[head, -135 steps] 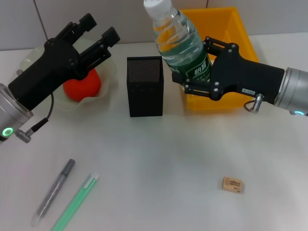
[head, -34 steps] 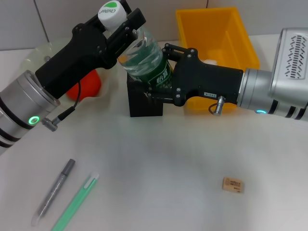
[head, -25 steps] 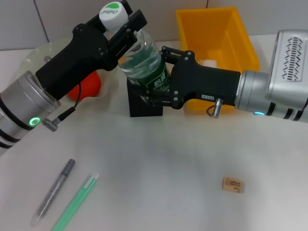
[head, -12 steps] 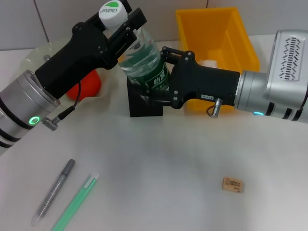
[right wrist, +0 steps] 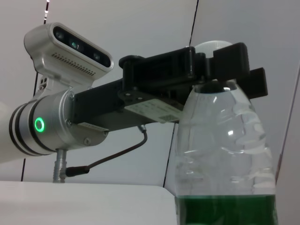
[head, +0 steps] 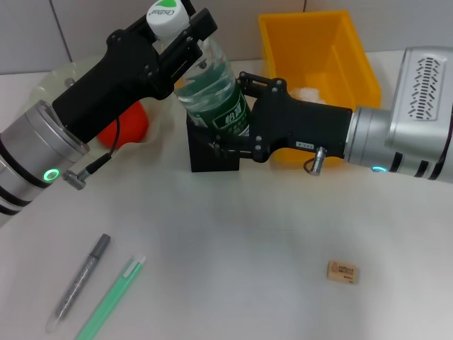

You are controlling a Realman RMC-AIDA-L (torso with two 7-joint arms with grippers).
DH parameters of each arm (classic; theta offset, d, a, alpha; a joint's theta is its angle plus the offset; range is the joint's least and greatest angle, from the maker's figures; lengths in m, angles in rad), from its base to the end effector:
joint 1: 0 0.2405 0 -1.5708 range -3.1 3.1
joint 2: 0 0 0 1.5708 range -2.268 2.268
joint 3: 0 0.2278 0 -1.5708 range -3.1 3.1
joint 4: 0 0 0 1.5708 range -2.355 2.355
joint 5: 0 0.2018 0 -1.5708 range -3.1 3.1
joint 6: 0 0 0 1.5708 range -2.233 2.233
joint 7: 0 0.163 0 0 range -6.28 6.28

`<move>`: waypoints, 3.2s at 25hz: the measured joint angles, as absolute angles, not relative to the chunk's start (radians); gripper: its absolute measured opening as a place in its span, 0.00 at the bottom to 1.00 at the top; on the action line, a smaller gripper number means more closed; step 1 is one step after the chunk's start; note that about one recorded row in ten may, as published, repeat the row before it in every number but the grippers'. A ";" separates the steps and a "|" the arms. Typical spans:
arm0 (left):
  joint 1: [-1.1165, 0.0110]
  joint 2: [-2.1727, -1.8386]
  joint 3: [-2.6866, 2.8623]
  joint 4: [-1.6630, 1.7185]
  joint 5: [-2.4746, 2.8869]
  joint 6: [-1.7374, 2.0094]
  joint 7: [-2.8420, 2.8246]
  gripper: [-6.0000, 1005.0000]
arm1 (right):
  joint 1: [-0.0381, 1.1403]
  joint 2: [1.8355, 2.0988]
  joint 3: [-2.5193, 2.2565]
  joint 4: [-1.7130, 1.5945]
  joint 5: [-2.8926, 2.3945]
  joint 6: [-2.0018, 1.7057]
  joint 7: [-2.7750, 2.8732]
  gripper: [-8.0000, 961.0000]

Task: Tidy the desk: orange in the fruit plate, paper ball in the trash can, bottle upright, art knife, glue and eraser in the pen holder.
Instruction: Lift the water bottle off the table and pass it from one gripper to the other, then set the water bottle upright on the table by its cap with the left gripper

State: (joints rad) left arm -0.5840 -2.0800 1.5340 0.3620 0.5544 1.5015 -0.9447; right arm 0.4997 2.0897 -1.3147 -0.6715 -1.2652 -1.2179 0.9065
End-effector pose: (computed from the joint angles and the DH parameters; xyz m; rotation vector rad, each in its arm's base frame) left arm -0.1291 0.3344 -0.0119 -2.2502 -0.3782 -1.5546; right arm 0.1572 0.3447 -0.0378 -2.5344 -0.0047 0.8429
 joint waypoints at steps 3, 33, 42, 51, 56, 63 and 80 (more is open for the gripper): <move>-0.583 -2.080 1.534 0.362 0.554 1.500 -0.945 0.44 | 0.503 2.089 -1.332 -0.670 -1.264 -1.206 0.905 0.79; -0.583 -2.080 1.533 0.353 0.551 1.493 -0.945 0.43 | 0.485 2.089 -1.364 -0.687 -1.264 -1.182 0.905 0.80; -0.582 -2.080 1.535 0.358 0.551 1.492 -0.945 0.43 | 0.463 2.088 -1.364 -0.680 -1.263 -1.179 0.903 0.80; -0.578 -2.080 1.535 0.361 0.551 1.503 -0.945 0.43 | 0.462 2.088 -1.364 -0.674 -1.264 -1.168 0.902 0.80; -0.577 -2.080 1.534 0.364 0.551 1.518 -0.945 0.43 | 0.467 2.088 -1.365 -0.658 -1.266 -1.159 0.902 0.80; -0.577 -2.080 1.533 0.374 0.546 1.522 -0.945 0.43 | 0.475 2.089 -1.385 -0.642 -1.270 -1.127 0.902 0.80; -0.577 -2.080 1.534 0.376 0.543 1.521 -0.941 0.43 | 0.464 2.089 -1.395 -0.630 -1.265 -1.115 0.886 0.80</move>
State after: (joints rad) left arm -0.5767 -2.0801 1.5340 0.3755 0.5430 1.5207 -0.9410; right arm 0.4642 2.0893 -1.3950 -0.6296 -1.2648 -1.1151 0.8855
